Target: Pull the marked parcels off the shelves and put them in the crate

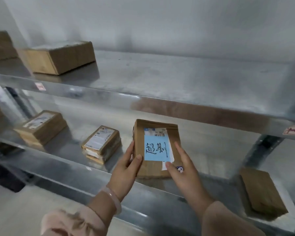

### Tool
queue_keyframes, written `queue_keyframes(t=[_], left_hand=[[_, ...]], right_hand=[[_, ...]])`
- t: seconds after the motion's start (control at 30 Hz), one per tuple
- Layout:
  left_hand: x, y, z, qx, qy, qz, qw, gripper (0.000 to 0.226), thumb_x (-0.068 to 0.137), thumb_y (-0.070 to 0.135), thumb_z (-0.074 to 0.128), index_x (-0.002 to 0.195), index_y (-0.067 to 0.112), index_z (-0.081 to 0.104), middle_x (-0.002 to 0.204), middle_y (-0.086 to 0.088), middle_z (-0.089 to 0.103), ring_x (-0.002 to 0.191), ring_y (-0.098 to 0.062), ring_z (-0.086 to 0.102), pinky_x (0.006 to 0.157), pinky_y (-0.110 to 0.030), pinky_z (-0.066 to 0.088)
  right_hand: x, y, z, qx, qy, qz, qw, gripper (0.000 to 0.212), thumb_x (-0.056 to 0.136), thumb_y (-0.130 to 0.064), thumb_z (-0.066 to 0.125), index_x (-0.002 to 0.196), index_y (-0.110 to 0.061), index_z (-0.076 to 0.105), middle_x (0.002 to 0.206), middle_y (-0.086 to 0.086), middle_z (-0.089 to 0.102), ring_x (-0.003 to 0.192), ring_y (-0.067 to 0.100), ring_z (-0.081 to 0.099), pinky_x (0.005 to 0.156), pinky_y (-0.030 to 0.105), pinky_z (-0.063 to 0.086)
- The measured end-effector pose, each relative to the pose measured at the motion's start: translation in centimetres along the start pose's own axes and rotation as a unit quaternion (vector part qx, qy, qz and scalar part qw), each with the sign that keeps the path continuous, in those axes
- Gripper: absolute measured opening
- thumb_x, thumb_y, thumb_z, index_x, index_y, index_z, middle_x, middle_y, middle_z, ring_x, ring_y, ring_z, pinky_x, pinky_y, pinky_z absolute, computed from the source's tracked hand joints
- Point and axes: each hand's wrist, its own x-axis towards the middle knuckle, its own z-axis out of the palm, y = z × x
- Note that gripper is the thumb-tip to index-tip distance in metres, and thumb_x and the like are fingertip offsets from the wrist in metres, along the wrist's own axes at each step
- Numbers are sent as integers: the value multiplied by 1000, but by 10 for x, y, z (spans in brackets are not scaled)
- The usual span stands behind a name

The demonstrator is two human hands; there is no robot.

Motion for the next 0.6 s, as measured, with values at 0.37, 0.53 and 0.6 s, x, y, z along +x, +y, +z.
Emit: queue_keyframes(t=[0.37,0.53,0.6], left_hand=[[-86,-13,-107,160,242,54,955,44,92,47,35,135,56,28,141,8,39,130,3,34,99,1,25],[-132,-13,-173,171,294,48,939,51,85,48,48,133,55,33,148,7,26,140,-2,24,110,-8,23],[-151,-14,-203,171,316,46,932,54,84,47,52,134,52,35,148,8,28,139,-1,26,105,-3,24]], right_hand=[[-7,-32,118,-57,-204,-169,963,67,89,-35,64,126,-74,25,128,-42,29,120,-25,27,92,7,28],[-34,-59,196,-71,-276,-223,932,62,90,-37,63,129,-69,28,133,-37,29,124,-23,23,97,10,31],[-44,-72,230,-78,-298,-239,921,62,90,-37,62,126,-71,26,132,-32,32,121,-25,24,87,-2,31]])
